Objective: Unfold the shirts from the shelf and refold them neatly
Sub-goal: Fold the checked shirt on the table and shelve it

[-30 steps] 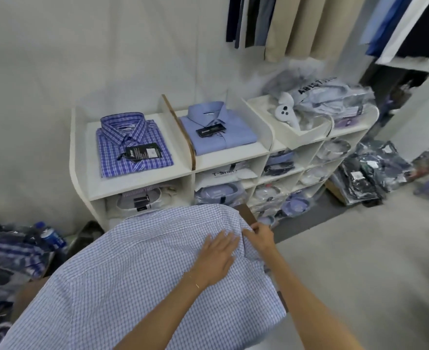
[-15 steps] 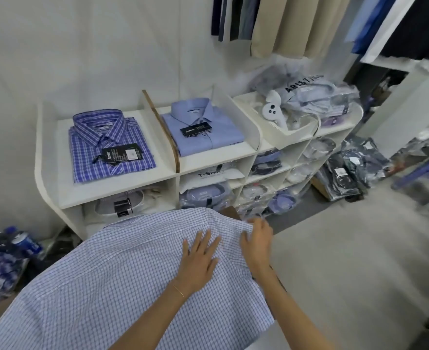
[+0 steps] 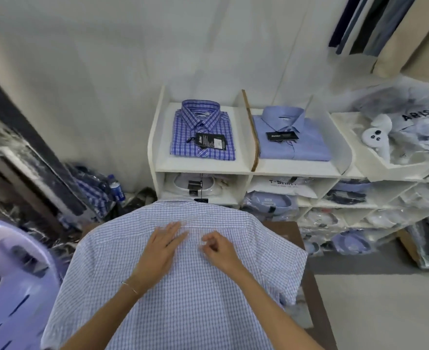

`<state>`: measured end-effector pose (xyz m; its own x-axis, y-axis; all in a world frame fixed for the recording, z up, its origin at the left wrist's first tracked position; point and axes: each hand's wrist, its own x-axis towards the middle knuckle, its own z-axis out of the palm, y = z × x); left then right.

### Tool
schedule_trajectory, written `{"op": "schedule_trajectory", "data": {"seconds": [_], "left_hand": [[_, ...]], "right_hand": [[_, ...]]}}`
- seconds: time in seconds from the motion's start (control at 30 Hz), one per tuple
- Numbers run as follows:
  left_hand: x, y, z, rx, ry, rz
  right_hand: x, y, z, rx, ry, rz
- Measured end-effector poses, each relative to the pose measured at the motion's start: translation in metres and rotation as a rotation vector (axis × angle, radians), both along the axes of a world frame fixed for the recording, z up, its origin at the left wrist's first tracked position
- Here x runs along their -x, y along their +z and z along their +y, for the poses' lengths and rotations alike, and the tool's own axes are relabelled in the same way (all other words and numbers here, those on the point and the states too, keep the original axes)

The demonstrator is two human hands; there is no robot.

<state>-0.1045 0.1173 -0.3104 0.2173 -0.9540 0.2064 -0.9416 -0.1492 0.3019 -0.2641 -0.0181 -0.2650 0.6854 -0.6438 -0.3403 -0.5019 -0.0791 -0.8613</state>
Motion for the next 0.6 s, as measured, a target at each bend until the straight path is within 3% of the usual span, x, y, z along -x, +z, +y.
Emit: {"op": "schedule_trajectory", "data": {"seconds": [0.07,0.13,0.23,0.37,0.6], "left_hand": [[-0.021,0.0,0.027,0.006,0.196,0.079],[-0.041,0.001,0.051,0.001,0.375,0.137],[-0.075,0.0,0.075,0.01,0.466,0.143],[-0.124,0.0,0.08,-0.095,0.669,0.22],[-0.144,0.0,0.057,-0.22,0.651,0.328]], "right_hand": [[0.001,0.001,-0.003,-0.011,-0.037,0.035],[0.005,0.003,-0.01,0.123,-0.055,0.052],[0.018,-0.002,-0.031,0.402,-0.215,0.095],[0.052,-0.012,-0.079,0.483,-0.364,0.296],[0.073,-0.04,-0.113,0.459,-0.293,0.394]]}}
